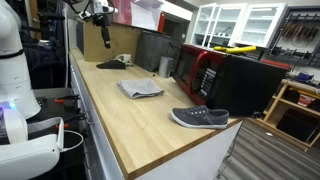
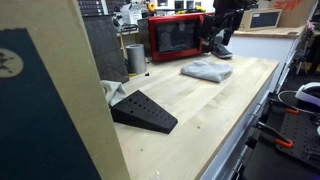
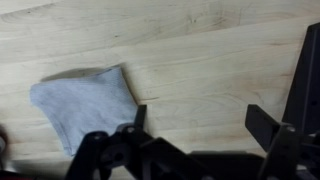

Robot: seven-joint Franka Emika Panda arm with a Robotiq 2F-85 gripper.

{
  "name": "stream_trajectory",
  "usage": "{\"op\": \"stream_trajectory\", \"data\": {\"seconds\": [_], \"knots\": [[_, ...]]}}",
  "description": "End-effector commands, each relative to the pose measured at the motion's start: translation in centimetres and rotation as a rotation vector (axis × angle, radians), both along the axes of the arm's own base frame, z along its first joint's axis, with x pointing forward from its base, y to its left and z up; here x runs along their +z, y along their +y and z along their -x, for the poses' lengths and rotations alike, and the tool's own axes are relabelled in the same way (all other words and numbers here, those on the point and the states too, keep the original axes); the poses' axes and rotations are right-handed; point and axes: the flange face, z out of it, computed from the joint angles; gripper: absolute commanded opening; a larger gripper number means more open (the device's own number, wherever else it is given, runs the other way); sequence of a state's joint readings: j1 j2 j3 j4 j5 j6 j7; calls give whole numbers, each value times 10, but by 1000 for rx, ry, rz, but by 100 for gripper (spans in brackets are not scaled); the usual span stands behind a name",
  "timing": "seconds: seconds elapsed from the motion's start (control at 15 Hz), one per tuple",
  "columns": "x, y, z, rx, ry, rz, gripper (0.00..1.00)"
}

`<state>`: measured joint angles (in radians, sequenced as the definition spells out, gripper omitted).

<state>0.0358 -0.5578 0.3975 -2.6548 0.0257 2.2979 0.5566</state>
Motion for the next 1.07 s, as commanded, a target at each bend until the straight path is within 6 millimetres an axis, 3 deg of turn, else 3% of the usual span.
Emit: {"op": "stream_trajectory", "data": {"seconds": [0.0, 0.27, 0.4, 1.0], "knots": [[1, 0, 0, 0, 1, 0, 100], [2, -5, -3, -15, 4, 0, 100], [7, -18, -9, -40, 18, -32, 100], [11, -124, -24, -105, 182, -244, 100]]}}
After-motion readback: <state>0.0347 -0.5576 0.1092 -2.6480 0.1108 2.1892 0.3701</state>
